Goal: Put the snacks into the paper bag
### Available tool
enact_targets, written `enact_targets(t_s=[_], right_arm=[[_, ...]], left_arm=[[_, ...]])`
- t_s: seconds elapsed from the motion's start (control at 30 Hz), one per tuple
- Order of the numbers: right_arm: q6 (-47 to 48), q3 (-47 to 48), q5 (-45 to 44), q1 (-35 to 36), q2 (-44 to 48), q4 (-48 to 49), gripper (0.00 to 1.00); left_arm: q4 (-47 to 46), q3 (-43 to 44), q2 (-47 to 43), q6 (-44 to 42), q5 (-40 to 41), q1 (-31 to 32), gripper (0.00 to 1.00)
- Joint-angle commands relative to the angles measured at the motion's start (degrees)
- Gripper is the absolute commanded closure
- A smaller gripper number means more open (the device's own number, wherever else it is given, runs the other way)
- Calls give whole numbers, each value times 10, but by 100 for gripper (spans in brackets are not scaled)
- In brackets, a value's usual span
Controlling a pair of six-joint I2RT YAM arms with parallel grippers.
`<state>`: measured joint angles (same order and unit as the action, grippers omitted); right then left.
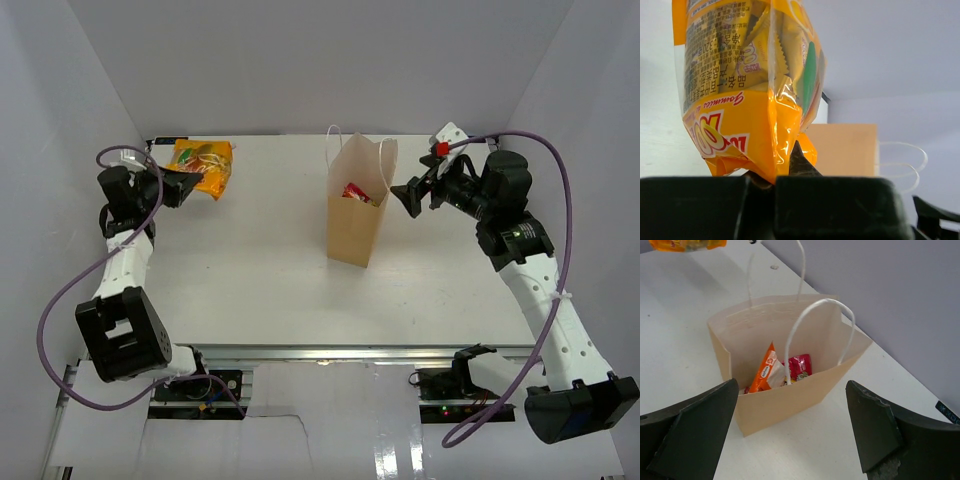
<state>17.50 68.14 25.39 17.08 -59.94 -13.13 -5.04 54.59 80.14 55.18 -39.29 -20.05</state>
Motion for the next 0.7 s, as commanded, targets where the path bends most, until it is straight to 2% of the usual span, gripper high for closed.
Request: enact_targets(t_s=[0.0,0.17,0.43,0.67], right_arm=[[-45,12,-9,-42,-8,41,7],[-55,2,5,-78,-12,50,7],[-54,-16,9,-93,-11,58,7],[-53,-17,9,-100,-13,58,7]], left_arm=[[-68,80,-52,29,-40,41,100],[-68,134,-66,59,-52,74,100],[-55,241,-62,72,-45,180,100],[34,342,-28,7,-9,286,100]])
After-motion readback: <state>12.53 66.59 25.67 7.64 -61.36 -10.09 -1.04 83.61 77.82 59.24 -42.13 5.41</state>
